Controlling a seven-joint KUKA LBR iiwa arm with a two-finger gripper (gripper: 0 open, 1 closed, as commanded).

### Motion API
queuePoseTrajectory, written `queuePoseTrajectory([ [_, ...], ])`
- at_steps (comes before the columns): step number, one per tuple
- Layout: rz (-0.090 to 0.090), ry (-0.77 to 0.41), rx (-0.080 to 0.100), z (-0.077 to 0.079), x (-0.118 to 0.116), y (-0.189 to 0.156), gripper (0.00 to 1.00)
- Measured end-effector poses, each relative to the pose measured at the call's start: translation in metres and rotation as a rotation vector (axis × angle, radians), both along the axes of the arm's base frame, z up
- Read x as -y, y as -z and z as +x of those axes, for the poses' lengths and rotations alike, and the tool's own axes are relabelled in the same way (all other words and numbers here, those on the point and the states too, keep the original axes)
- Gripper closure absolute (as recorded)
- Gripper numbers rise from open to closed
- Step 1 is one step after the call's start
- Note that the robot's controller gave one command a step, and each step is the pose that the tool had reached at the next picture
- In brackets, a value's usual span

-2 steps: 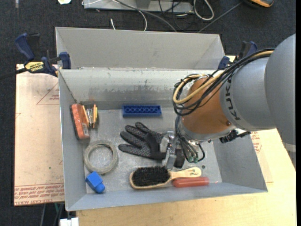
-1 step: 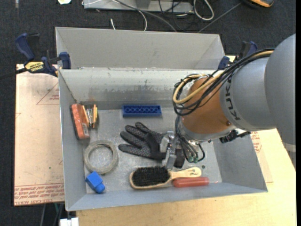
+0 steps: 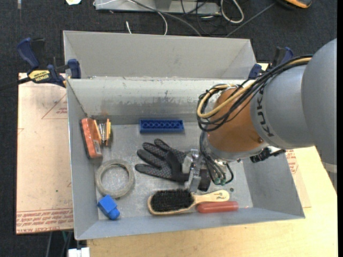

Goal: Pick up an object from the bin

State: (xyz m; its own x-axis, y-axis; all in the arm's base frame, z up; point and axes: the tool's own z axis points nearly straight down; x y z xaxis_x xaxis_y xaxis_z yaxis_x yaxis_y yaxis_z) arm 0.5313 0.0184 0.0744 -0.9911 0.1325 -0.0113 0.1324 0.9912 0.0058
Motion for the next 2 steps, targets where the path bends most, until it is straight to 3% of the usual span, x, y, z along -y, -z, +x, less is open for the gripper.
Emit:
queuePoseTrajectory([
  [2, 0.0, 0.0, 0.0, 0.0, 0.0, 0.0, 1.0],
])
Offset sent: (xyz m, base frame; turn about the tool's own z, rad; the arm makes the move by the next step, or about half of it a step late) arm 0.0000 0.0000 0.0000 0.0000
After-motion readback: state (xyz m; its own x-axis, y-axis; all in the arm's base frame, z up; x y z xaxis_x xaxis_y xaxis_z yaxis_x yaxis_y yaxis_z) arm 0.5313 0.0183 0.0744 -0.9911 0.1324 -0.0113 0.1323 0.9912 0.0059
